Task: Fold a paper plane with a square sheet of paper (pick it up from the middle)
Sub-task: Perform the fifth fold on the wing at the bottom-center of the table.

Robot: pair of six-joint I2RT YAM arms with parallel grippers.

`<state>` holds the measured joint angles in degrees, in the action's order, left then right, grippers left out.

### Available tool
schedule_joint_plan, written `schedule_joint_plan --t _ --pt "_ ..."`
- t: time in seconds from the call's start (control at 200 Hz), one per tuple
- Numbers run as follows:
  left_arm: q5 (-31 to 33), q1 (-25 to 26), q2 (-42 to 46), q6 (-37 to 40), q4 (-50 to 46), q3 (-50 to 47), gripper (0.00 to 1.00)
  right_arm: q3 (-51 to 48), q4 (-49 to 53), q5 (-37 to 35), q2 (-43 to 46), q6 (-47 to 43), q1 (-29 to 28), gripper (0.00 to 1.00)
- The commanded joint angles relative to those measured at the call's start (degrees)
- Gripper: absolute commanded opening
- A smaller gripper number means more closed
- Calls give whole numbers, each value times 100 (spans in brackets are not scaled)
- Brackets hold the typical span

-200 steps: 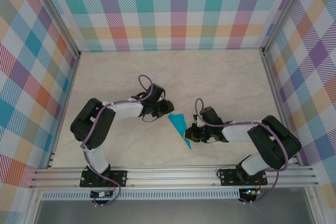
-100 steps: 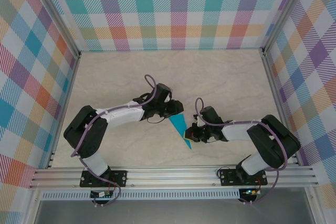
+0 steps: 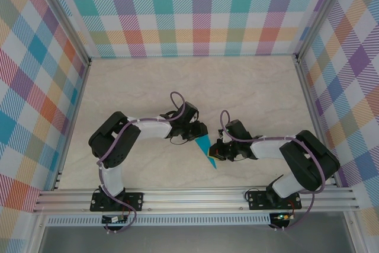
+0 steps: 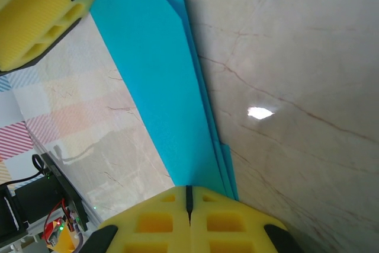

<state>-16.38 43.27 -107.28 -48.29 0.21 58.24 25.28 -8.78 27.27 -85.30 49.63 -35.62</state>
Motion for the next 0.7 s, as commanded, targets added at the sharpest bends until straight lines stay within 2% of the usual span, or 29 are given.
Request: schedule_joint_plan --t 0.0,0.115,0.345,0.695 --pt "259 17 -134 126 -268 -82 35 155 945 -226 208 -247 1 3" --pt "302 15 -152 119 -308 -110 35 478 1352 -359 208 -312 -5 3" --pt "248 24 -176 56 -128 -296 35 590 1492 -292 240 214 2 1" --pt "-10 57 -506 -100 -46 -230 35 1106 2655 -547 1046 144 2 4"
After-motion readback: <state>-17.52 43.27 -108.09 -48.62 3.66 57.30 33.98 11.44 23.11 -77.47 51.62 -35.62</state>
